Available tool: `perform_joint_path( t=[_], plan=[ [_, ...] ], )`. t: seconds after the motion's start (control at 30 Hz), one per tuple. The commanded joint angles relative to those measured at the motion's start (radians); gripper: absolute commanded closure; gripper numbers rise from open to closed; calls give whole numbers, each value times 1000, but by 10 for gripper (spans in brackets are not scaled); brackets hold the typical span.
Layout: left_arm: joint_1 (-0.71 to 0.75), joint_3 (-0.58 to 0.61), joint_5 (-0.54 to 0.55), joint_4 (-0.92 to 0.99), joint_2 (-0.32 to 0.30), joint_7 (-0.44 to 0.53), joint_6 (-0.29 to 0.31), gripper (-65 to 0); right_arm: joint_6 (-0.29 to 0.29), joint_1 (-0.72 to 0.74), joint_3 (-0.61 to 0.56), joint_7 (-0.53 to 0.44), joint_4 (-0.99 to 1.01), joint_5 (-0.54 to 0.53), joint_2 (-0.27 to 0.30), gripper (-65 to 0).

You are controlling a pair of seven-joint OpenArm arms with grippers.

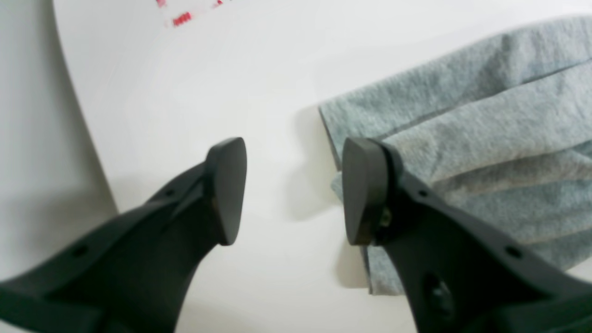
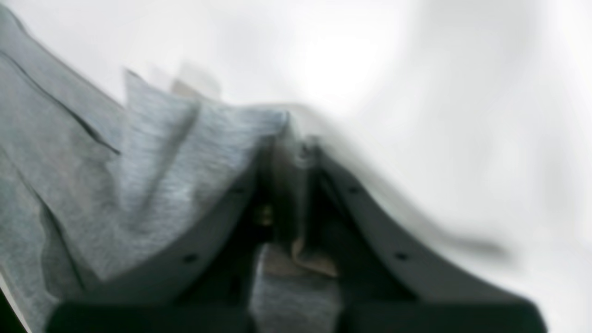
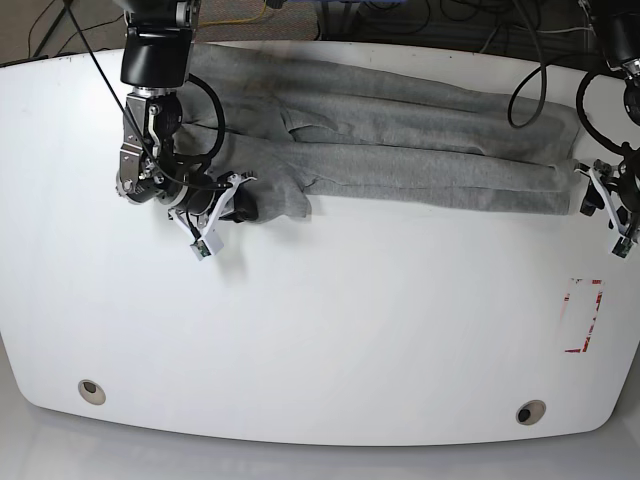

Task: Layout the t-shirt on the table in an organized manner, then fold the t-shirt properly
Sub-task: 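Drag the shirt's folded end with the right gripper toward the left gripper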

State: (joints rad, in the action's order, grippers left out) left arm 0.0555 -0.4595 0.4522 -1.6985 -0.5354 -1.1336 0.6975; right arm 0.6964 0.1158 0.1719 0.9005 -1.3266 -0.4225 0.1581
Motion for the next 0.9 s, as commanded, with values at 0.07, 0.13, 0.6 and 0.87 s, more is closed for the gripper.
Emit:
perform_joint_path(
  t=[0.07,0.13,0.6,0.87],
  plan=[
    [-13,-6,4,-13,-21,14,1,-306,2,12,-1,7,-54,-2,5,-5],
    [-13,-6,4,-13,-19,14,1,-306,2,6,-1,15,-104,-3,5,0],
    [-16,-5,4,-13,-18,16,1,-306,2,-80,1,233,-416,-433,54,0],
    [-13,-5,4,-13,-18,16,1,-306,2,-187,1,274,-500,-665,111,0]
  ],
)
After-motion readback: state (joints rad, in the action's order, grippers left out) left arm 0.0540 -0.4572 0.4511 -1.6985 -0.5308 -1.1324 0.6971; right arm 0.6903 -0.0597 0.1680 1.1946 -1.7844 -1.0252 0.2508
